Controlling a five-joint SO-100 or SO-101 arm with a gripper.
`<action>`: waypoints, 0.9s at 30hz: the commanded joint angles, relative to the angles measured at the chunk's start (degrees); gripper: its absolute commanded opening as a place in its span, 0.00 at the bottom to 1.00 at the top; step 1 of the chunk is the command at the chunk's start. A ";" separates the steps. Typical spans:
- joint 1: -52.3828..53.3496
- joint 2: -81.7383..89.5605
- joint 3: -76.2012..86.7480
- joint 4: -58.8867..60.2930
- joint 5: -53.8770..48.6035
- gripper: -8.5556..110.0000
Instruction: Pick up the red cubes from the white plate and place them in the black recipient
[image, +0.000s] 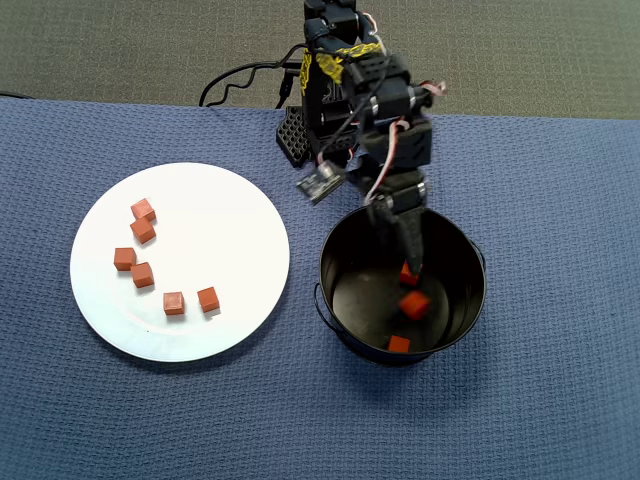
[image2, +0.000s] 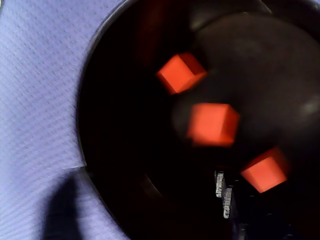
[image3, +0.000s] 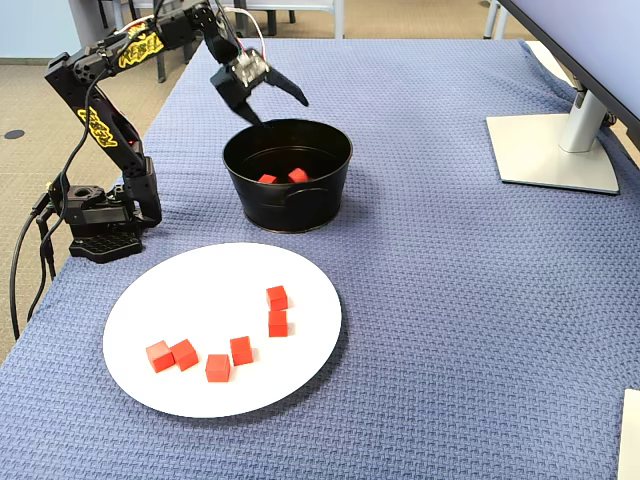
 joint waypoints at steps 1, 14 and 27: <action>13.45 -0.18 -3.25 3.34 -9.32 0.42; 47.90 -12.92 3.25 -11.60 -32.34 0.37; 46.49 -26.89 1.49 -20.65 -51.59 0.36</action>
